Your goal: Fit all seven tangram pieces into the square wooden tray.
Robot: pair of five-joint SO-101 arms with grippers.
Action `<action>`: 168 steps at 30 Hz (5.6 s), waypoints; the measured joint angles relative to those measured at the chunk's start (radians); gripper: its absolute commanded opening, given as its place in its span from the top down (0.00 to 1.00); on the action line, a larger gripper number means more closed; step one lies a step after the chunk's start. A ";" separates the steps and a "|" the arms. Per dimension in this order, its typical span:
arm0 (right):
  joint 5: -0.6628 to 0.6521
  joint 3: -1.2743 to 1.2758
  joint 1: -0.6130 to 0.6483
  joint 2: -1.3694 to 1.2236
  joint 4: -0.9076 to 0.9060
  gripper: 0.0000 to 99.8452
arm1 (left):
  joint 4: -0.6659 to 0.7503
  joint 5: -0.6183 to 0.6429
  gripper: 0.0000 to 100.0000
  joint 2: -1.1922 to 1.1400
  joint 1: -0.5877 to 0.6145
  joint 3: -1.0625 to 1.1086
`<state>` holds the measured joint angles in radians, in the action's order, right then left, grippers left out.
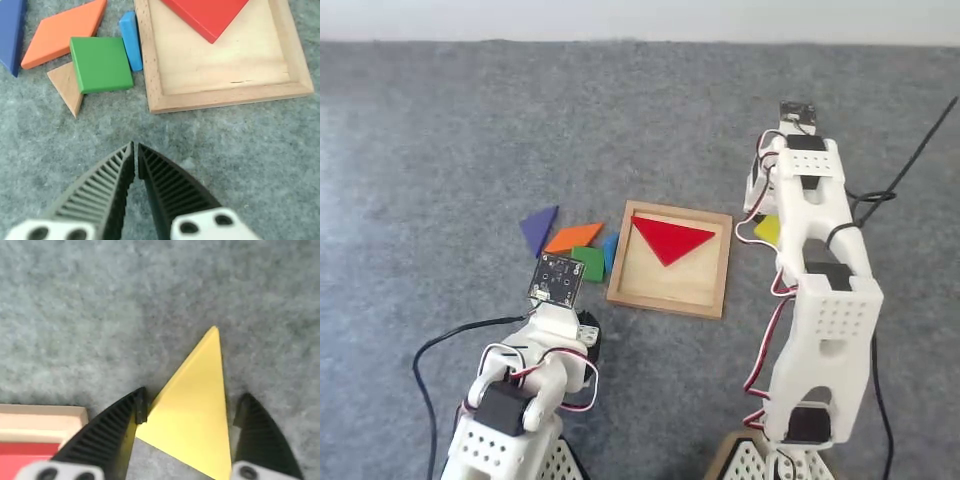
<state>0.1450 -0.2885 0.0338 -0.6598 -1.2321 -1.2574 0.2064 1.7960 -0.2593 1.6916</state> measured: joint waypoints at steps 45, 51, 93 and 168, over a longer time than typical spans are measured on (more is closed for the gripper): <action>-0.804 0.258 0.069 0.342 -0.101 0.68 | 0.000 0.000 0.99 0.000 0.000 0.000; -0.617 0.258 0.308 0.370 -0.083 0.68 | 0.000 0.000 0.99 0.000 0.000 0.000; -0.531 -0.052 0.427 0.195 -0.110 0.69 | 0.000 0.000 0.99 0.000 0.000 0.000; -0.760 0.694 0.015 0.654 0.075 0.56 | 0.000 0.000 0.99 0.000 0.000 0.000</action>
<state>-0.6145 0.4051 0.0491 -0.0061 -1.1569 -1.2574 0.2064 1.7960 -0.2593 1.6916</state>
